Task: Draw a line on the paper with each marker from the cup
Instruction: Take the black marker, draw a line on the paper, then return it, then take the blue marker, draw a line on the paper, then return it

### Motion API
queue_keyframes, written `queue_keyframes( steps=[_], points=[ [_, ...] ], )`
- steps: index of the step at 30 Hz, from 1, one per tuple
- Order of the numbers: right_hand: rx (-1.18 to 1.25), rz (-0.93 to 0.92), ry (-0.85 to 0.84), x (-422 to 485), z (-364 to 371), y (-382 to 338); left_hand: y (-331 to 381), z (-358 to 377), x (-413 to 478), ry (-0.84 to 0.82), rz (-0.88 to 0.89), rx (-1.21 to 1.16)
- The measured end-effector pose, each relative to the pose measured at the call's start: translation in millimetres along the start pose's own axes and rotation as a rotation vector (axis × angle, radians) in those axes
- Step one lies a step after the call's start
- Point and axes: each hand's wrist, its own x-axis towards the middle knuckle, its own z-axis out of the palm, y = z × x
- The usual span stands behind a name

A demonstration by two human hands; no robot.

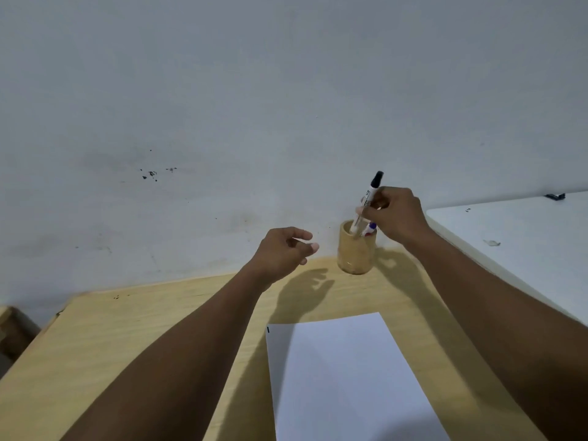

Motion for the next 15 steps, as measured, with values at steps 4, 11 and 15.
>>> queue_keyframes(
  steps=[4, 11, 15],
  points=[
    [-0.131, 0.077, -0.005, 22.7, 11.6, 13.9, -9.1, 20.7, 22.1, 0.037, 0.051, 0.141],
    [-0.366, 0.109, -0.038, 36.0, 30.0, 34.7, -10.9, 47.7, 50.9, 0.014, 0.125, 0.283],
    [-0.322, 0.092, -0.058, 36.5, 24.3, 39.4, -8.6, 56.9, 58.7, 0.009, 0.157, 0.324]
  ],
)
